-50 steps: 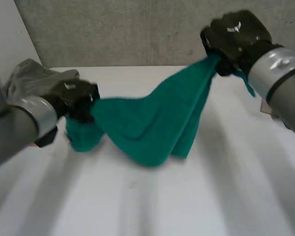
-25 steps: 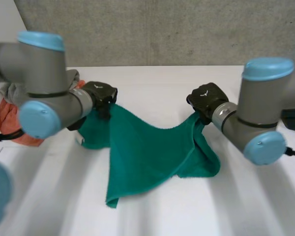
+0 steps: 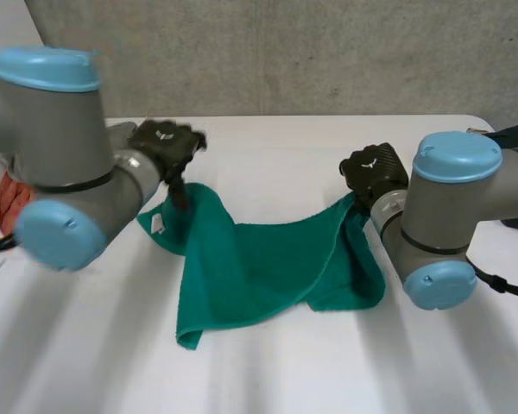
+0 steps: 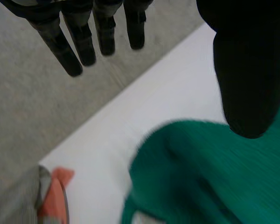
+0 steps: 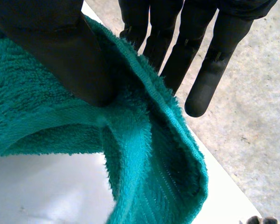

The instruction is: Fold the laundry.

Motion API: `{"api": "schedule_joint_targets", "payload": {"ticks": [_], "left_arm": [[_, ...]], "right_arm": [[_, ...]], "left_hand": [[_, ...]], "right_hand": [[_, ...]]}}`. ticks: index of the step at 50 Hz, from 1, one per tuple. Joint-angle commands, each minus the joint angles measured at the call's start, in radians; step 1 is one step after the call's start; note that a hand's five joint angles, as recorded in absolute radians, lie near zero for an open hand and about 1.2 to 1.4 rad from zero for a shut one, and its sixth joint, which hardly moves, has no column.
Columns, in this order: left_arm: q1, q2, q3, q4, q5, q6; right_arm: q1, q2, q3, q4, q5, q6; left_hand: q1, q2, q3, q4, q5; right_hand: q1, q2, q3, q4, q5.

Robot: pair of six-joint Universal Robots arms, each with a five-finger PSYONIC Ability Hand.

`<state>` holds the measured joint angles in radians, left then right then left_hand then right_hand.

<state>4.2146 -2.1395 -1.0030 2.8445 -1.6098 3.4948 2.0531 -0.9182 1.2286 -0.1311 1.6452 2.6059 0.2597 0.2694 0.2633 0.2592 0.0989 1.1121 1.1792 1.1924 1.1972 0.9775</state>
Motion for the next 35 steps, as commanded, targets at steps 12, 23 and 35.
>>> {"api": "schedule_joint_targets", "payload": {"ticks": [12,23,35], "left_arm": [[0.010,0.285,-0.689,0.067,0.199,0.070],[-0.037,0.187,-0.713,0.214,0.136,0.098],[-0.058,0.101,-0.695,0.338,0.087,0.174]], "right_arm": [[-0.034,-0.010,0.026,0.013,-0.045,-0.007],[-0.028,-0.011,0.038,0.013,-0.045,-0.004],[-0.028,-0.037,0.061,0.008,-0.044,-0.003]], "left_hand": [[0.247,0.237,0.244,0.248,0.233],[0.297,0.287,0.293,0.297,0.283],[1.030,1.021,1.027,1.031,1.017]], "right_hand": [[0.284,0.217,0.204,0.199,0.244],[0.284,0.217,0.204,0.199,0.244],[0.284,0.217,0.204,0.199,0.244]]}}
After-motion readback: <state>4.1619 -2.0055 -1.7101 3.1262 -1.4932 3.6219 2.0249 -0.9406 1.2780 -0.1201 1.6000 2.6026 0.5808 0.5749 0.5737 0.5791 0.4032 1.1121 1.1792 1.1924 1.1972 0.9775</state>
